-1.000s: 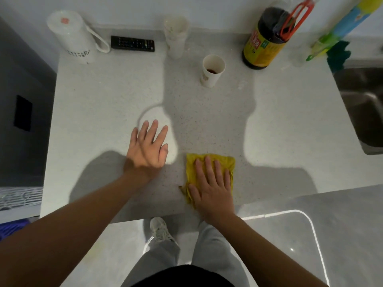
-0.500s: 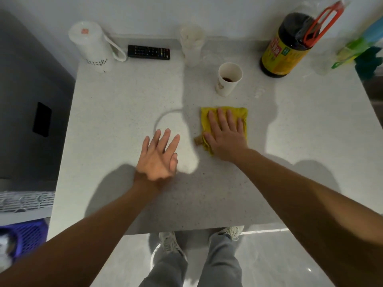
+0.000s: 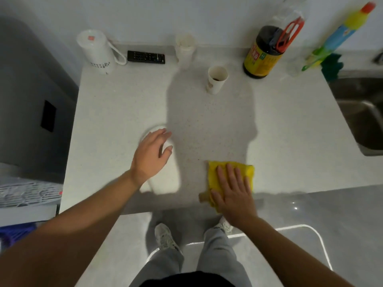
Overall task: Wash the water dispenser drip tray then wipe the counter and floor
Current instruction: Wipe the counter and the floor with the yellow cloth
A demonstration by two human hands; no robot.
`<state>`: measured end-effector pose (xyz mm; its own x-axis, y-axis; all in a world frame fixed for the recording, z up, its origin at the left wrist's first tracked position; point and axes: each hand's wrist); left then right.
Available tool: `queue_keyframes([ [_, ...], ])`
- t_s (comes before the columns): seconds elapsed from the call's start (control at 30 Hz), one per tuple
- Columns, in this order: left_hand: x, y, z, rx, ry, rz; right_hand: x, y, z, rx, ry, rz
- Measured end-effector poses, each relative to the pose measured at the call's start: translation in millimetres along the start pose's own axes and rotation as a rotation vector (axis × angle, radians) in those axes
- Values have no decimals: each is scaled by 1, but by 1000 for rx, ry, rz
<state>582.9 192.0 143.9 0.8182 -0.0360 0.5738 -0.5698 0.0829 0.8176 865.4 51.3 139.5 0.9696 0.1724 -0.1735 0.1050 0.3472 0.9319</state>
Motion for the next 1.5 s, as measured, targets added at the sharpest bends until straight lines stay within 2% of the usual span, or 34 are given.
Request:
queue_keyframes([
  [0.07,-17,13,15,-41,-47,-24,16,2,15,-6,-83,32],
  [0.17,-57,35,47,-71,-71,-267,9,-3,27,17,-70,63],
  [0.23,-87,52,67,-77,4,-407,-22,-14,25,65,-19,44],
  [0.4,-137,78,89,-49,174,-449,-137,-31,-35,86,222,-37],
  [0.47,-142,79,88,-54,221,-446,-156,-18,-82,93,262,-83],
  [0.57,-143,77,85,-72,229,-432,-126,8,-145,57,251,-53],
  [0.73,-141,77,85,-28,236,-421,-66,46,-237,99,79,-8],
  [0.93,-141,77,85,-14,236,-396,-88,63,-315,60,22,12],
  [1.03,-138,80,84,-22,233,-383,-118,55,-288,17,191,50],
  [1.2,-136,81,86,-20,238,-388,-147,18,-172,20,429,46],
  [1.27,-138,79,86,-27,235,-400,-128,4,-123,33,428,50],
  [1.37,-141,77,86,-21,227,-406,-80,-5,-60,44,319,62],
  [1.5,-140,76,88,-7,218,-433,-38,10,-60,26,248,97],
])
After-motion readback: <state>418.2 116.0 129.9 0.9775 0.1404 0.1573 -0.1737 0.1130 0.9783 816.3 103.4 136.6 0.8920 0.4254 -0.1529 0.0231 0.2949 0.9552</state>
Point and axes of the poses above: each hand's wrist, its own z-axis away from the middle knuckle, its own y-axis out of the back of the hand, x = y × z, and after that the axes turned 11 degrees about y, right-handed
